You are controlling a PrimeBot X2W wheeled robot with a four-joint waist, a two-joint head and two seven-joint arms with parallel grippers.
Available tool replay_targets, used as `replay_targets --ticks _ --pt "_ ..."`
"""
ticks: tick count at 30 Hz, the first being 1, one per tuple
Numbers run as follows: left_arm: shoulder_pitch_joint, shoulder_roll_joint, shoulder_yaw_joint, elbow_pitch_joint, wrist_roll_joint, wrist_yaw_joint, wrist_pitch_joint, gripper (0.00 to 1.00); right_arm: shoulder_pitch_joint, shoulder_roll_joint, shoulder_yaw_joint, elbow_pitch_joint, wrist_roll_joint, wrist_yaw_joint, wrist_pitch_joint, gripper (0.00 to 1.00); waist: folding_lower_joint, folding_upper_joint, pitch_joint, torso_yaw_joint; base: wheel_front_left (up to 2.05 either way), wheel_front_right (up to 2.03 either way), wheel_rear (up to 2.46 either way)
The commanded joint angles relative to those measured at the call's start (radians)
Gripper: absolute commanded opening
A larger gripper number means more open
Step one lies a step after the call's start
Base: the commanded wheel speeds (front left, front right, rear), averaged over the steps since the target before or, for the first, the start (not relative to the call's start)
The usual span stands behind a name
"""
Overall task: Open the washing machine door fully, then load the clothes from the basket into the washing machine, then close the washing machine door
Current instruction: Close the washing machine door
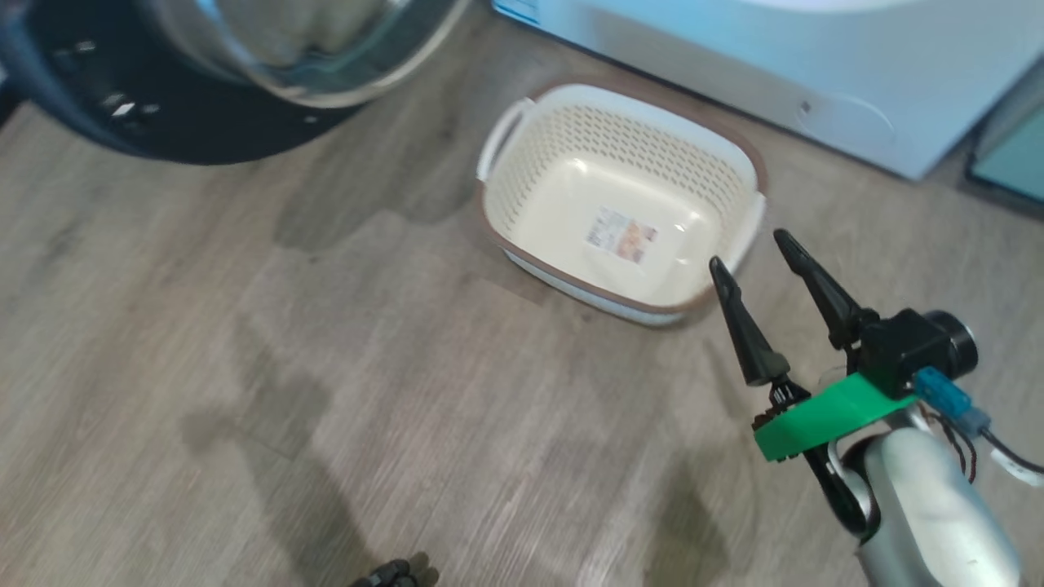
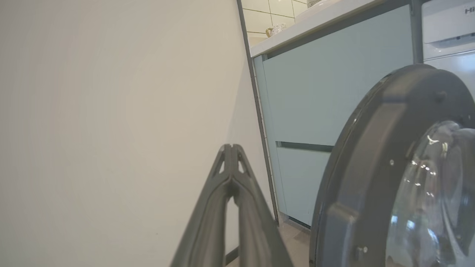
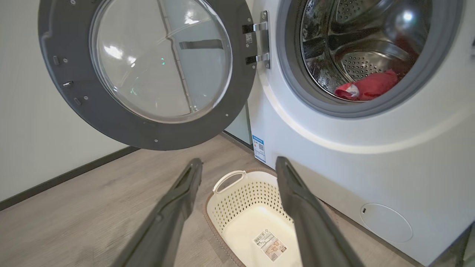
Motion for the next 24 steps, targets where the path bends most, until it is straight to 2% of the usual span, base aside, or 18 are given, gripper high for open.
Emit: replay_targets --ticks 1,6,11,17,21,24 --pt "-0.065 0.091 0.054 0.017 -0.011 -0.008 -0.004 0.00 -0.023 -0.006 0.022 -0.040 -0.004 0.000 0.002 1.00 -0.0001 0.0000 0.049 -0.054 0.00 0.00 0.00" --pt "-0.237 0.184 0.117 0.280 -0.085 -0.033 -0.004 0.00 -0.045 -0.014 0.026 -0.047 -0.002 0.000 0.002 1.00 -0.0001 0.0000 0.085 -0.102 0.00 0.00 0.00" --pt "-0.425 0.239 0.218 0.571 -0.246 -0.033 0.058 0.00 -0.062 -0.007 0.042 -0.042 0.000 0.000 -0.002 1.00 -0.0001 0.0000 0.102 -0.143 0.00 0.00 0.00" --pt "-0.563 0.271 0.360 0.825 -0.425 -0.007 0.165 0.00 -0.080 0.007 0.052 -0.028 0.003 0.000 -0.008 1.00 -0.0001 0.0000 0.112 -0.179 0.00 0.00 0.00" --pt "-0.603 0.282 0.428 0.915 -0.508 -0.007 0.224 0.00 -0.085 0.013 0.060 -0.019 0.005 0.000 -0.011 1.00 -0.0001 0.0000 0.111 -0.192 0.00 0.00 0.00" --pt "-0.656 0.290 0.546 0.983 -0.636 -0.004 0.268 0.00 -0.086 0.018 0.060 -0.011 0.005 0.000 -0.013 1.00 -0.0001 0.0000 0.106 -0.201 0.00 0.00 0.00"
